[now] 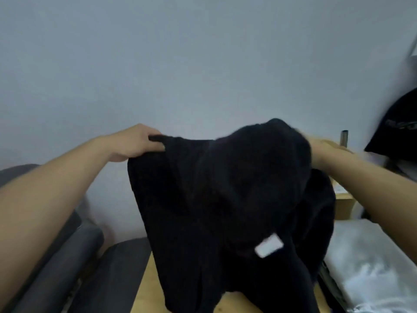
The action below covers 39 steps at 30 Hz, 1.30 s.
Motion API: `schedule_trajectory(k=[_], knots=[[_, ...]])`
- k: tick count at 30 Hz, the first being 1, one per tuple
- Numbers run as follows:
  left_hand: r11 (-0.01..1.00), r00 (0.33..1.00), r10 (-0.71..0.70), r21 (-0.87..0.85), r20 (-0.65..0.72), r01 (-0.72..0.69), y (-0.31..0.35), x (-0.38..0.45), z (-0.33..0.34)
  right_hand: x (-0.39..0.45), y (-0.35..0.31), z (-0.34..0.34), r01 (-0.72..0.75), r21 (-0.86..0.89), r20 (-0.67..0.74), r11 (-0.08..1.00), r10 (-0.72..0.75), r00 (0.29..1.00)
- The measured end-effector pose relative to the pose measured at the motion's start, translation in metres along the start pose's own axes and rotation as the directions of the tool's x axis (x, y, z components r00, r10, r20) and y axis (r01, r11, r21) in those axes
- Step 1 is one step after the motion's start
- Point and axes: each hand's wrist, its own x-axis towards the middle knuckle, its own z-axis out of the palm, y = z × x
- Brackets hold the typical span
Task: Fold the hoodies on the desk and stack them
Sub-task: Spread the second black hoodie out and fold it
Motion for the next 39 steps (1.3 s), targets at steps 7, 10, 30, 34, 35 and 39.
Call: schedule_trajectory(k=[7, 10, 30, 34, 35, 39], knots=[[0.939, 0.935, 0.030, -0.330, 0.353, 0.094, 0.009, 0.002, -0.023, 0.019, -0.002, -0.038, 0.026, 0.045, -0.298, 0.999, -0.012, 0.954], [0.939, 0.937, -0.032, -0.311, 0.348, 0.147, 0.004, 0.025, -0.031, 0.046, 0.002, -0.027, 0.057, 0.033, -0.329, 0.998, -0.043, 0.944], [0.814, 0.558, -0.546, 0.240, 0.625, 0.529, -0.275, 0.091, 0.235, 0.021, 0.129, 0.331, -0.365, -0.432, 0.488, 0.825, 0.554, 0.675], [0.690, 0.809, -0.570, -0.452, 0.142, 0.565, -0.252, 0.195, 0.227, 0.117, 0.120, 0.345, -0.750, 0.318, 0.426, 0.580, 0.619, 0.659], [0.711, 0.842, -0.529, -0.485, 0.109, 0.509, -0.248, 0.211, 0.232, 0.131, 0.114, 0.349, -0.722, 0.541, 0.462, 0.431, 0.565, 0.683], [0.847, 0.860, -0.376, -0.247, 0.344, 0.470, -0.243, 0.187, 0.294, 0.104, 0.109, 0.378, -0.705, 0.611, 0.567, 0.360, 0.423, 0.707]])
